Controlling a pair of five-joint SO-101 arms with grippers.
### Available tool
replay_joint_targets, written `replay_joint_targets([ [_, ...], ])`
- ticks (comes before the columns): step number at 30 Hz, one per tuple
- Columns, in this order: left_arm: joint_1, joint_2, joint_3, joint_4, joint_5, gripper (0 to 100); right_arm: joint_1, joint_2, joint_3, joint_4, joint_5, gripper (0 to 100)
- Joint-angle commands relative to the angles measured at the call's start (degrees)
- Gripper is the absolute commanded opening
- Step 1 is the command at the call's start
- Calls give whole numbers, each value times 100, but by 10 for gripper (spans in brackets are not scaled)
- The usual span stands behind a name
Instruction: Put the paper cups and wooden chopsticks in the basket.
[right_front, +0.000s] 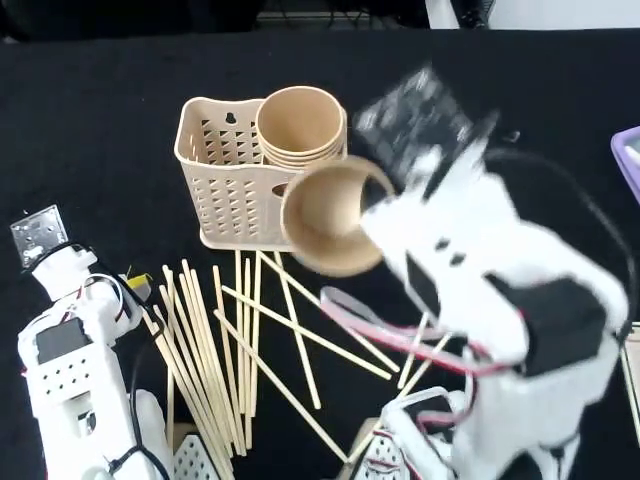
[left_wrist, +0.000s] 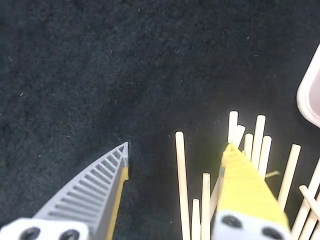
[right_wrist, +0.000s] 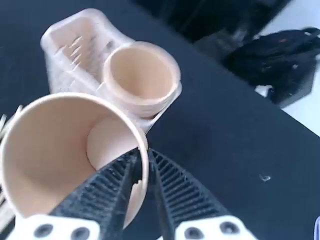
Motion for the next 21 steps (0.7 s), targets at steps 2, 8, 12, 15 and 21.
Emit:
replay_joint_targets([
  [2, -13, -79, -180, -105, 35, 292, 563, 1420, -2079, -316, -738, 11],
  [8, -31, -79, -180, -105, 18, 292, 571, 2862, -3697, -448, -1319, 11],
  [12, -22, -79, -127, -114, 18, 292, 554, 3591, -4338, -431, -1327, 11],
  [15, -22, -79, -127, -114, 9, 292, 440, 3969, -4523, -431, -1327, 11],
  [21, -40, -79, 48, -466, 9, 292, 211, 4365, -4497, -369, -1327, 11],
])
